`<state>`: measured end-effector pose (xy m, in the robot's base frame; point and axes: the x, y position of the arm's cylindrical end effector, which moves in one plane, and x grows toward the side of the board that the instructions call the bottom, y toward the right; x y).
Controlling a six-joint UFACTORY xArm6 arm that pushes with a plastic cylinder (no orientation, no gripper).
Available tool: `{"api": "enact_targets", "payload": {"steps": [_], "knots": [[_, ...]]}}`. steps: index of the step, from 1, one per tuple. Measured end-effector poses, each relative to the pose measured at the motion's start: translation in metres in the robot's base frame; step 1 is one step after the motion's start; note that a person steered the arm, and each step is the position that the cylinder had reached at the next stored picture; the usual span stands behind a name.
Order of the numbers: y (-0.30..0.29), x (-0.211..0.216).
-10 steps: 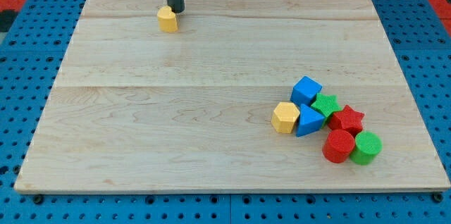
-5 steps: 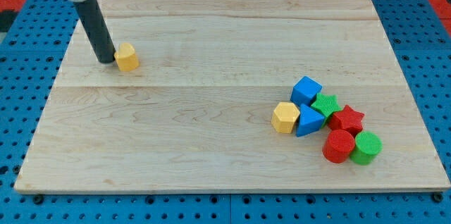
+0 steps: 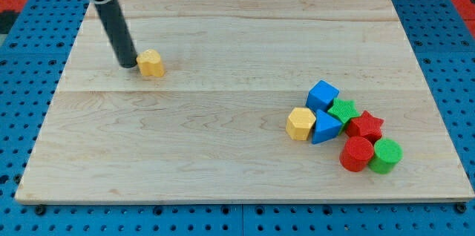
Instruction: Push the yellow hexagon into the blue cube
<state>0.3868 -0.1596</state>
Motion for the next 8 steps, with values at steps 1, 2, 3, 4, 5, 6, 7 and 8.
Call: {"api": "enact_targets", "payload": {"steps": [1,2,3,4,5,6,7,8], "knots": [[0.097,0.011],[0.157,0.011],[0.178,0.010],[0.199,0.007],[0.213,0.001],[0.235,0.019],[0.254,0.058],[0.257,0.061]]}}
